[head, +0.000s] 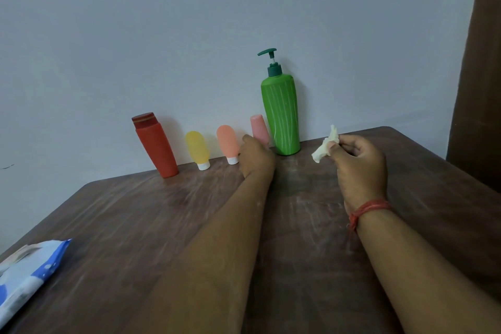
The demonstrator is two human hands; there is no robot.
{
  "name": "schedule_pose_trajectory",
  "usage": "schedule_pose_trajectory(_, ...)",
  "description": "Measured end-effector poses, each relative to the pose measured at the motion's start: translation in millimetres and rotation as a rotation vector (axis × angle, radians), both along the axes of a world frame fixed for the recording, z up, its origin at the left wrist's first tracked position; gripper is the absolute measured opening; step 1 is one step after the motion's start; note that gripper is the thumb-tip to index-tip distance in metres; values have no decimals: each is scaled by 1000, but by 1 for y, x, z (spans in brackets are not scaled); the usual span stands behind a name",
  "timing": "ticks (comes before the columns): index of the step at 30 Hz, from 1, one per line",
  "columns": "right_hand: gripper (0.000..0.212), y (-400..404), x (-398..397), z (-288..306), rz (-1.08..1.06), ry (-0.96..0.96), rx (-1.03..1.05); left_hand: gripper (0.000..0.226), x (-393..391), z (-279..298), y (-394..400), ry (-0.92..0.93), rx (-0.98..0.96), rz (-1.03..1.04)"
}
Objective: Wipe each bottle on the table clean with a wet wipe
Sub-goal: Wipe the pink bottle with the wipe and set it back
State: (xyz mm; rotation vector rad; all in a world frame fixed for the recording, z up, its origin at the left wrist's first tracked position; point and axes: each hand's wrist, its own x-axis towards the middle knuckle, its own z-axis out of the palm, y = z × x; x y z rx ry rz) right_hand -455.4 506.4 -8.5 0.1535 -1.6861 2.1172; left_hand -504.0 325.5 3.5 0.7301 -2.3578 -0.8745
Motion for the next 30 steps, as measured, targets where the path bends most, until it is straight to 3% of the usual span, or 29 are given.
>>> schedule_pose_trajectory(19,9,-8,3,-1,74,-3,23,43,4,-1,3,-8,40,22)
schedule_pose_trajectory(24,8,-8,4,-1,67,-12,17,37,22,-5,18,155,-50,57)
schedule_pose_trajectory(27,5,-8,5,0,56,-26,23,36,25,10,25,269,-203,-61)
schedule_pose_trajectory(30,4,-3,4,4,38,-39,9,43,22,35,26,342,-217,-182)
